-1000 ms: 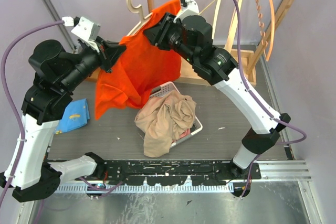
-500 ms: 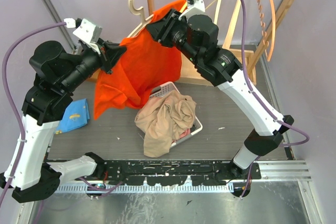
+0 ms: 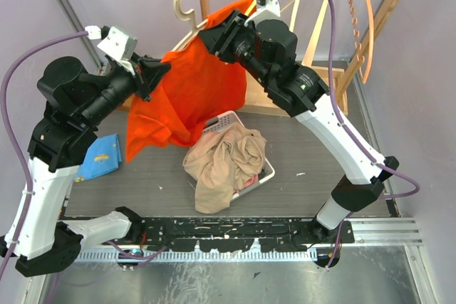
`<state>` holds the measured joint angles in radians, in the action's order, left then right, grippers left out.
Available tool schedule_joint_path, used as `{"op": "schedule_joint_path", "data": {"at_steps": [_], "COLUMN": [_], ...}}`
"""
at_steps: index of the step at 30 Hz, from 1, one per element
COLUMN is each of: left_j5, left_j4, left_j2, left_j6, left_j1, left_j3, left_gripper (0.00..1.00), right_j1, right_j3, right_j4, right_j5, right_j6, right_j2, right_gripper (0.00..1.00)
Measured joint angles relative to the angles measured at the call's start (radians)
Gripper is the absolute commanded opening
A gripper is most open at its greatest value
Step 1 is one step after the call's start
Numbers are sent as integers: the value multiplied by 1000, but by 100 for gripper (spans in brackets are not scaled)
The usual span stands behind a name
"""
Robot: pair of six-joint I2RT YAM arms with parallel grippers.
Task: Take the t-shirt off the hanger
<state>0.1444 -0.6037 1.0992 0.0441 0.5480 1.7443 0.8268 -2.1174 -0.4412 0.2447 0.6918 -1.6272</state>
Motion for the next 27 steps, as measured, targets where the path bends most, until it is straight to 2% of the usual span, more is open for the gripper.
{"op": "schedule_joint_path", "data": {"at_steps": [8, 15, 17, 22, 27], "left_j5": [2, 5, 8, 22, 20], "left_j4": [0, 0, 0, 0, 0], "left_j2": [-8, -13, -12, -12, -12], "left_j6": [-1, -20, -24, -31, -42], "left_j1": [0, 0, 0, 0, 0], "left_j3": [0, 0, 0, 0, 0], "left_gripper": [0, 0, 0, 0, 0], "right_j1": [-19, -32, -32, -37, -37], "right_j3": [0, 18, 32, 47, 70], "right_j4": [-6, 9, 19, 51, 98], "right_j5": [20, 10, 2, -26, -45], "right_j6": [19, 18, 18, 11, 6], "right_j2": [0, 0, 0, 0, 0], "right_gripper": [50, 47, 40, 12, 1]}}
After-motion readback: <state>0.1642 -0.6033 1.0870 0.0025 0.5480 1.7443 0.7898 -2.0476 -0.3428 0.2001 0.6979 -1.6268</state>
